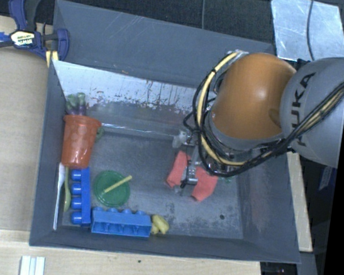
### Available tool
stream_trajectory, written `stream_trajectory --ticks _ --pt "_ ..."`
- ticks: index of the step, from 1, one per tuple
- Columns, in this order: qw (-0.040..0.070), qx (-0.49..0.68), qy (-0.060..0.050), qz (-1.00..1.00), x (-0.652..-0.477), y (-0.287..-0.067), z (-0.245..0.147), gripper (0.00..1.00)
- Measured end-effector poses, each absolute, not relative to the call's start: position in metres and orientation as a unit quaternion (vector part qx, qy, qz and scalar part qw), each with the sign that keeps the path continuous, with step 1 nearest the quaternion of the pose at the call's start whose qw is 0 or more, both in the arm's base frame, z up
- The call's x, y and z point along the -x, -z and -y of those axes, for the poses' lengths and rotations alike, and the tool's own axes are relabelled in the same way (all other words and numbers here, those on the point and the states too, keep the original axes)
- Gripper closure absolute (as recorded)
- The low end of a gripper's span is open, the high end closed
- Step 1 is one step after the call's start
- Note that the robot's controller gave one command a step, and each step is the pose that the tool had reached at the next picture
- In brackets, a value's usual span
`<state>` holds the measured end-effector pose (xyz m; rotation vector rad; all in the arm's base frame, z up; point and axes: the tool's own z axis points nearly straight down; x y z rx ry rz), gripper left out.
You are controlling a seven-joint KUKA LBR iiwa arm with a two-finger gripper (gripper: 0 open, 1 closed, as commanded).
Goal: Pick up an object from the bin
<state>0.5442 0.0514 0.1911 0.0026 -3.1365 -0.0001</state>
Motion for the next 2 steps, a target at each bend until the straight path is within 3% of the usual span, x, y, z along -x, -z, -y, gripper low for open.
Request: stream_trajectory --ticks 1,2 --pt "-0.002 0.000 0.000 1.000 -0.546 -0.195 -0.051 0.00" --pt "-0.005 -0.021 0.002 1.000 -0.559 -0.175 -0.025 0.00"
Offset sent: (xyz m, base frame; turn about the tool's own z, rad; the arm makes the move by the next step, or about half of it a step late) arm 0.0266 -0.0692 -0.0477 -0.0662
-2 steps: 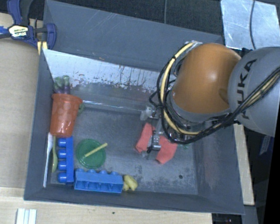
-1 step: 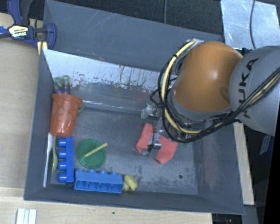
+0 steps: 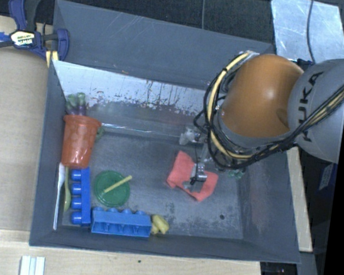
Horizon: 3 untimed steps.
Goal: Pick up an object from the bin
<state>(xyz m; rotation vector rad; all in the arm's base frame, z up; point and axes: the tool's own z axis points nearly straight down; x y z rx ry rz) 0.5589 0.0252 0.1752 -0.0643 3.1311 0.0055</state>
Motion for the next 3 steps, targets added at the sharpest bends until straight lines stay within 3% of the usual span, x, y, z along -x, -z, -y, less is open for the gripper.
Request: stream_trajectory --ticks 1,2,3 --pt "0.004 0.034 0.001 -0.999 -0.565 -0.164 -0.011 0.00" --pt "0.004 0.047 0.000 -0.999 -0.559 -0.124 0.030 0.00" --pt "0.008 -0.014 -0.002 -1.000 -0.547 -0.087 0.026 0.00"
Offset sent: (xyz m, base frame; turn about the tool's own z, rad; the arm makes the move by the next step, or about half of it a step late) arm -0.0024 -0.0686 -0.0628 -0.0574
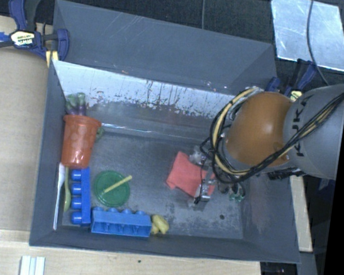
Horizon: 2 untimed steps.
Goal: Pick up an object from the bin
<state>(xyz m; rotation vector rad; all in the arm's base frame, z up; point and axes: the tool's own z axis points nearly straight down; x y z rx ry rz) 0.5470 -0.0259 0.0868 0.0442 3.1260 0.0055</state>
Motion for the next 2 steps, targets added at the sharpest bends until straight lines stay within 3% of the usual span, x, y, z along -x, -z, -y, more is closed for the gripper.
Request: stream_trajectory --ticks 1,2 --pt "0.009 0.045 0.001 -0.999 -0.5854 -0.0721 0.0503 1.00" --pt "0.009 0.045 0.001 -0.999 -0.5854 -0.0721 0.0503 1.00"
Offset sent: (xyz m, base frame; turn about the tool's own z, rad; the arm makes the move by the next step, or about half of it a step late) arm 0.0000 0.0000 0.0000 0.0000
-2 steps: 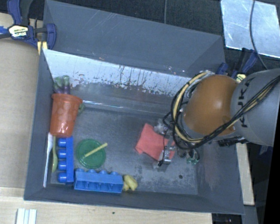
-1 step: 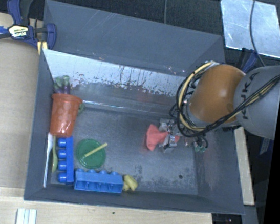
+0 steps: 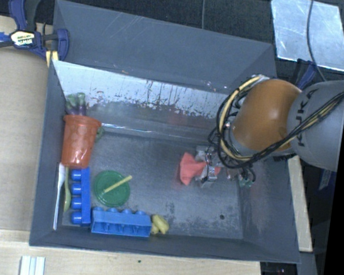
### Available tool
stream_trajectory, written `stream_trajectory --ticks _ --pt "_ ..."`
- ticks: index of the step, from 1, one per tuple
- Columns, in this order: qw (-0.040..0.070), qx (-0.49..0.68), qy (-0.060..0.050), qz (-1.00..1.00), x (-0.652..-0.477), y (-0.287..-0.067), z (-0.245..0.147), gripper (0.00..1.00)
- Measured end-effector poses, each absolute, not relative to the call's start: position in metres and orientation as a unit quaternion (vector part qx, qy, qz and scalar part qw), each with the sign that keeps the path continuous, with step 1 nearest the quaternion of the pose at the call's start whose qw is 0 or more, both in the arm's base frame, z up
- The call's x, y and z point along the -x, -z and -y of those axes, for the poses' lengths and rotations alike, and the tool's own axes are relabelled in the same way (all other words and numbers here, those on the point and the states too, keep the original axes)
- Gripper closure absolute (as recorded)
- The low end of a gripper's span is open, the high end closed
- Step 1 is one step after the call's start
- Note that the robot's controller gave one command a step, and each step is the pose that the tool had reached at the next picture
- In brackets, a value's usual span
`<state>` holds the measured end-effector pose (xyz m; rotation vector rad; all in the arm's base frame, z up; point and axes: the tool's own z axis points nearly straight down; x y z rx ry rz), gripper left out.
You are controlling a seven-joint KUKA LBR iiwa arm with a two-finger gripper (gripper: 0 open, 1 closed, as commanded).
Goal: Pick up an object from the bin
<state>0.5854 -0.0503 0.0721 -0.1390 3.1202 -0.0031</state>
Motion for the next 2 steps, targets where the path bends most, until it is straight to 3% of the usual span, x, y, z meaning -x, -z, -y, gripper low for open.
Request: stream_trajectory --ticks 1,2 --pt "0.006 0.043 0.001 -0.999 -0.587 -0.140 0.050 1.00" --pt "0.006 0.126 0.001 -0.992 -0.603 -0.217 0.042 1.00"
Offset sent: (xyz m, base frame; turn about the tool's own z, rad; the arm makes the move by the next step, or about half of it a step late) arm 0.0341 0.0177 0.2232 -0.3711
